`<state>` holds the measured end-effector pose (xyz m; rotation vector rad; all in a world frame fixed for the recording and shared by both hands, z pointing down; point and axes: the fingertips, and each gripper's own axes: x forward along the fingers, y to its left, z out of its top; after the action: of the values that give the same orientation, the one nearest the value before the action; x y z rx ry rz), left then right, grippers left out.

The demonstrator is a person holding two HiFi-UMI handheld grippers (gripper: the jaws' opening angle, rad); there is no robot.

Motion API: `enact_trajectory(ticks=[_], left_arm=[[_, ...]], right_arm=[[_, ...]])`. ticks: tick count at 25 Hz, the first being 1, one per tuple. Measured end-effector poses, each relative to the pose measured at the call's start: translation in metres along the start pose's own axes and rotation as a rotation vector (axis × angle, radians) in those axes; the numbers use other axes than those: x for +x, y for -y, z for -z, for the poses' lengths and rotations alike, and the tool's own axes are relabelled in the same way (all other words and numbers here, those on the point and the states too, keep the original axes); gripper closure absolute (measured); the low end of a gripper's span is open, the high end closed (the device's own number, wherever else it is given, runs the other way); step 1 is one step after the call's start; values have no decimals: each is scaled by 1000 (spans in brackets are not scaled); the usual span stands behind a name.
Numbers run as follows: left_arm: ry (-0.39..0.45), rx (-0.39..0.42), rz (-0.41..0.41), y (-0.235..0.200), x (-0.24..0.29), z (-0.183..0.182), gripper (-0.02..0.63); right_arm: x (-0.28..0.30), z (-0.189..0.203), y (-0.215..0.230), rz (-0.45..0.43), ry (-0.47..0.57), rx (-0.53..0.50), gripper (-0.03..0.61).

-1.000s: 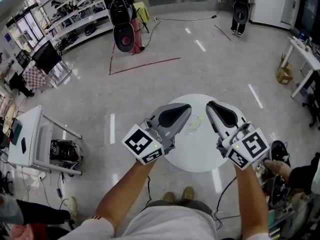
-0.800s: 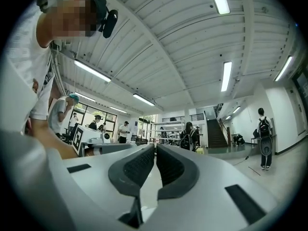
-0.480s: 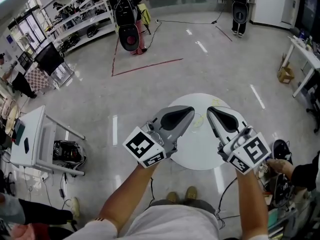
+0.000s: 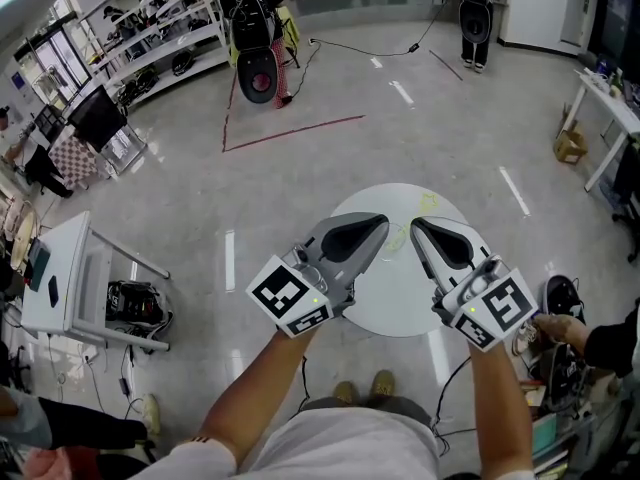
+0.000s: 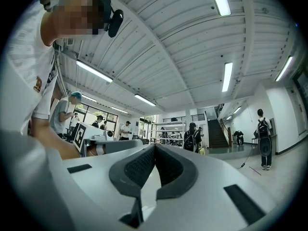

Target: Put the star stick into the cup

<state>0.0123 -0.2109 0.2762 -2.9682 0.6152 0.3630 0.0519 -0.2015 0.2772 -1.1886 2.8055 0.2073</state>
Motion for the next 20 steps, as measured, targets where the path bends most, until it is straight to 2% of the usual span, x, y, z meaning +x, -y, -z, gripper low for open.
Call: enact_trajectory(ticks=[10, 20], left_arm=[[-7, -8, -6, 3, 2, 10, 598], [-4, -6, -6, 5, 0, 6, 598]], right_arm=[[-6, 11, 2, 3, -16, 0, 568], [-7, 7, -1, 2, -20, -5, 568]])
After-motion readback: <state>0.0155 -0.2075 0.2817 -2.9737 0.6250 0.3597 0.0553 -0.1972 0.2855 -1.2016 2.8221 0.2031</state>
